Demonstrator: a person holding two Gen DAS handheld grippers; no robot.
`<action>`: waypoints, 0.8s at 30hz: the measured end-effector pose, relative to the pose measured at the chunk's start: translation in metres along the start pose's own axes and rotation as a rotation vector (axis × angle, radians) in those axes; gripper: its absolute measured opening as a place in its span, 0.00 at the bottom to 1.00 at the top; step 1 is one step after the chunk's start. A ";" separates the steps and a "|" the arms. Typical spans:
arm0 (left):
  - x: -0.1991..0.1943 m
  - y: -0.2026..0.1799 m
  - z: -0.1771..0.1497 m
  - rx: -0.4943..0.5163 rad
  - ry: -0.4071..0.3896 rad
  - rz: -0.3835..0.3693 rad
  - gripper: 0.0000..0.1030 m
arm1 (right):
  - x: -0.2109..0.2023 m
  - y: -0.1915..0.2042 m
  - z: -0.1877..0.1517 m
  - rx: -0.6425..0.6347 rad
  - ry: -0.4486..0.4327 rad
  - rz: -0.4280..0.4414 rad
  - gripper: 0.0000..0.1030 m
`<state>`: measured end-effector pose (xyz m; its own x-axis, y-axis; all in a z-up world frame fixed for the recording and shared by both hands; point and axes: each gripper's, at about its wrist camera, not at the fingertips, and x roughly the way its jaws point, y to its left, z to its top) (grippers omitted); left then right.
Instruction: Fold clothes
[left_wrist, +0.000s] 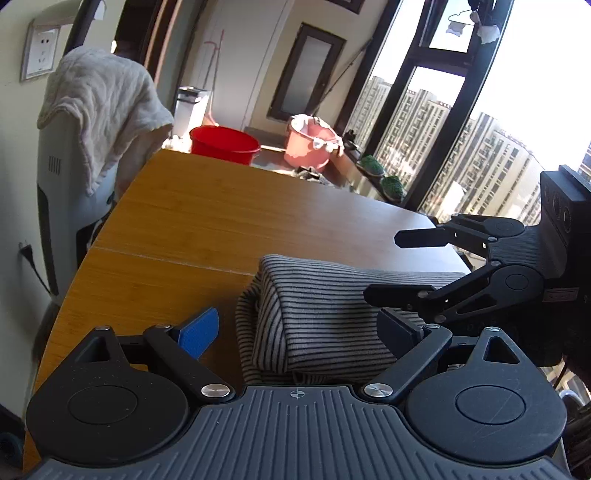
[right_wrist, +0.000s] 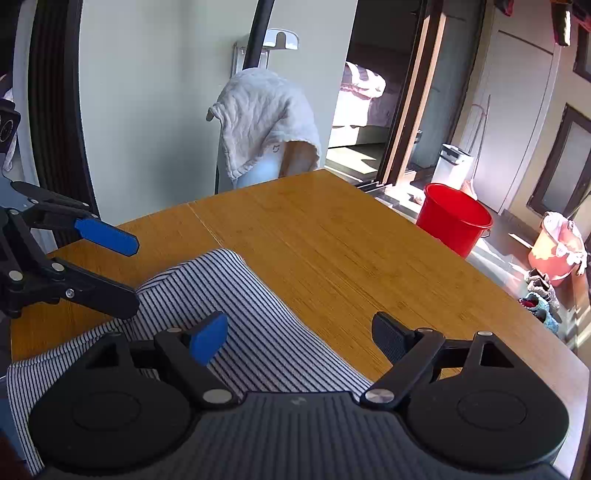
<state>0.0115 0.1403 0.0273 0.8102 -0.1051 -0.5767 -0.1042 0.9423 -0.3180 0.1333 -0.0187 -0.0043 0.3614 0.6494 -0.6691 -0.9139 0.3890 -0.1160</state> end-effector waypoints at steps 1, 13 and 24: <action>-0.006 0.008 0.000 -0.012 -0.007 0.013 0.93 | 0.011 0.003 0.003 -0.011 0.020 0.025 0.84; -0.031 0.079 0.000 -0.294 -0.022 -0.124 0.96 | 0.021 0.016 -0.006 0.173 0.065 0.221 0.40; 0.005 0.029 -0.002 -0.310 0.074 -0.256 0.97 | -0.049 0.140 -0.072 -0.586 -0.207 -0.124 0.36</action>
<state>0.0115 0.1666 0.0141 0.7901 -0.3569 -0.4983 -0.0826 0.7436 -0.6635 -0.0262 -0.0431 -0.0403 0.4462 0.7581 -0.4757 -0.7912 0.0857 -0.6056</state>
